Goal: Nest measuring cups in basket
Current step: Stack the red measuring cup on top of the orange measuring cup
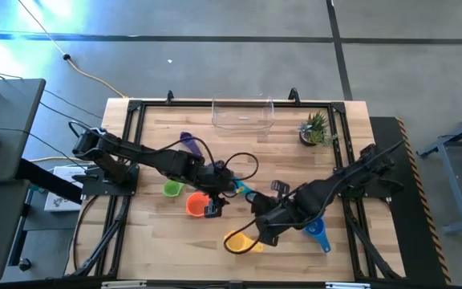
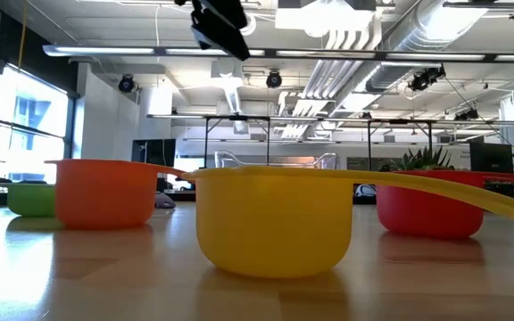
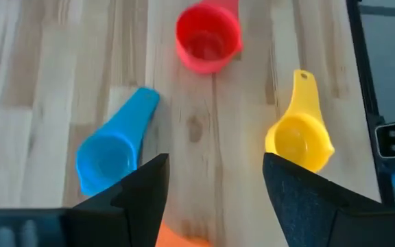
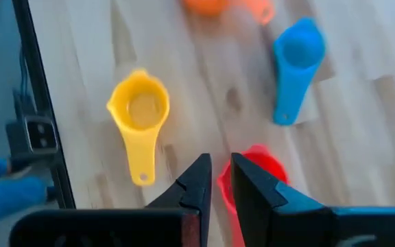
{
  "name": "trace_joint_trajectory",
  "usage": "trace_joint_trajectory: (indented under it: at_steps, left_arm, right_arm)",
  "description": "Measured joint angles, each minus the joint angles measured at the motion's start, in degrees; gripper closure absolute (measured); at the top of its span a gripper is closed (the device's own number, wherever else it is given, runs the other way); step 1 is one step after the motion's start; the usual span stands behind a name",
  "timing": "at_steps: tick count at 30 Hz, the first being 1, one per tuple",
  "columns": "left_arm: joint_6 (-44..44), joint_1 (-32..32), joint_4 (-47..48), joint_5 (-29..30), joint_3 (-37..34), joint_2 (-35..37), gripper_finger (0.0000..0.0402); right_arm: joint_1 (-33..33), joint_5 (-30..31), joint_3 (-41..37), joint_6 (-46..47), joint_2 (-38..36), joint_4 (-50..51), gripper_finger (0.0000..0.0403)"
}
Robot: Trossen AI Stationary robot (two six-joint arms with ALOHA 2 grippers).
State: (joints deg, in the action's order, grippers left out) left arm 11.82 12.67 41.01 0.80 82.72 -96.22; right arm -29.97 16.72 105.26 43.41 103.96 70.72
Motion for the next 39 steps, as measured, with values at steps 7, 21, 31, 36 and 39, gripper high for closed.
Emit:
trace_joint_trajectory:
  at_steps: [7, 21, 31, 36, 39]
  left_arm:
    - [-7.62, 0.00, -9.03, 0.12, 0.00, 0.00, 0.0178]
    - [-19.59, 0.00, -19.56, 2.07, 0.00, -0.02, 0.0179]
    - [-20.39, 0.00, -25.31, 2.72, 0.00, -5.60, 0.0179]
    - [-21.07, 0.00, -28.74, 3.13, 0.03, -9.80, 0.0179]
    - [-21.10, 0.04, -31.69, 3.13, -0.04, -12.43, 0.0179]
  right_arm:
    - [-0.19, 9.60, 10.36, 4.72, -0.04, 9.75, 0.0354]
    - [0.46, 31.82, 28.81, 7.11, -0.04, 17.69, 0.0355]
    - [4.82, 30.81, 28.62, 4.46, -2.50, 16.50, 0.0355]
    - [7.27, 29.38, 28.62, 2.65, -2.49, 16.74, 0.0355]
    - [8.57, 28.00, 28.62, 2.63, -2.49, 16.89, 0.0355]
